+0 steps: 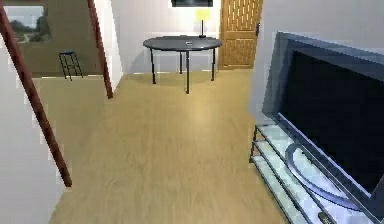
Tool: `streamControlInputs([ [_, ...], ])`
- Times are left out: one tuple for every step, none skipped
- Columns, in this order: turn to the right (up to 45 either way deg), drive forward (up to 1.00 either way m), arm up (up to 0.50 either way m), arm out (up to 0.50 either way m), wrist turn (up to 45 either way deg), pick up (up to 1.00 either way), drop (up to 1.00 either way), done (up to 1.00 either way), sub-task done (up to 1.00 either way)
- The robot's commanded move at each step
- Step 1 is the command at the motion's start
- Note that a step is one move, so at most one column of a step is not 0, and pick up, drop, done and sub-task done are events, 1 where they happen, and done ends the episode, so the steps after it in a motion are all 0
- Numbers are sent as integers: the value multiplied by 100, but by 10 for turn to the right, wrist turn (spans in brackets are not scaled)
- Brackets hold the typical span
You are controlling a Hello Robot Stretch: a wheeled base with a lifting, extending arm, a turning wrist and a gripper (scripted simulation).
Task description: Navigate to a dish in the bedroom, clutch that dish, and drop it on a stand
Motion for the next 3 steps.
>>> streamControlInputs([
  [-90, 0, 0, 0, 0, 0, 0, 0, 0],
  [0, 75, 0, 0, 0, 0, 0, 0, 0],
  [-450, 0, 0, 0, 0, 0, 0, 0, 0],
])
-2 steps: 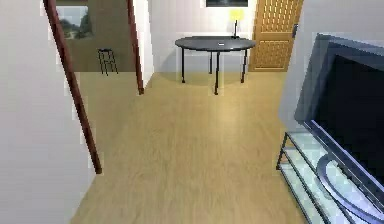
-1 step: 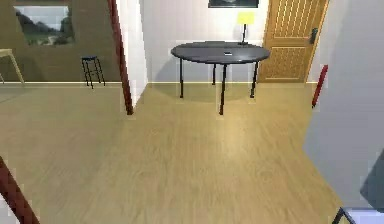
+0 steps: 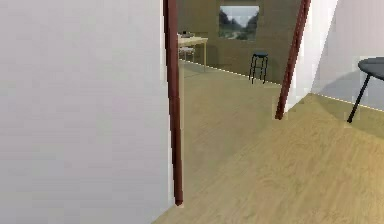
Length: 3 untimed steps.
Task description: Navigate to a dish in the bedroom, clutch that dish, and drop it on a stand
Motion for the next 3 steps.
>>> streamControlInputs([
  [0, 25, 0, 0, 0, 0, 0, 0, 0],
  [-450, 0, 0, 0, 0, 0, 0, 0, 0],
  [-60, 0, 0, 0, 0, 0, 0, 0, 0],
])
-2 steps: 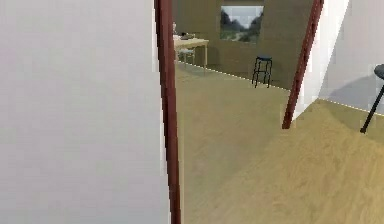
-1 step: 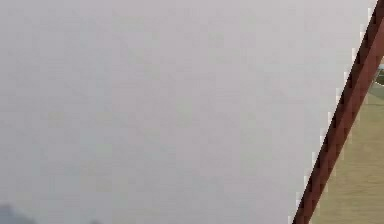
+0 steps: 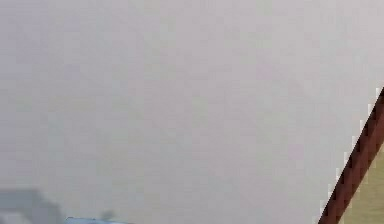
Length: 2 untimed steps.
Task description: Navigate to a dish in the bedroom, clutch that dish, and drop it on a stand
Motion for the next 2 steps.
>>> streamControlInputs([
  [450, 0, 0, 0, 0, 0, 0, 0, 0],
  [90, 0, 0, 0, 0, 0, 0, 0, 0],
])
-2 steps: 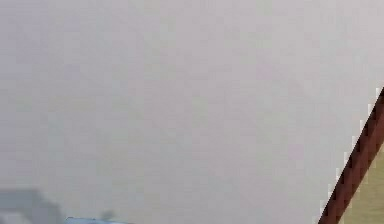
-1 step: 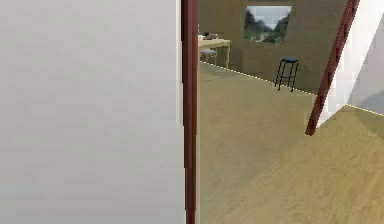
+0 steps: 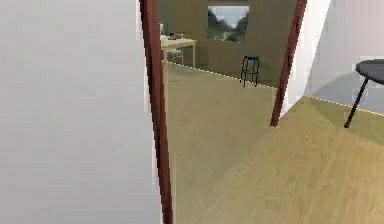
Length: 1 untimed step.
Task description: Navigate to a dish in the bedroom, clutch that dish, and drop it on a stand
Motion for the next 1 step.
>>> streamControlInputs([
  [-450, 0, 0, 0, 0, 0, 0, 0, 0],
])
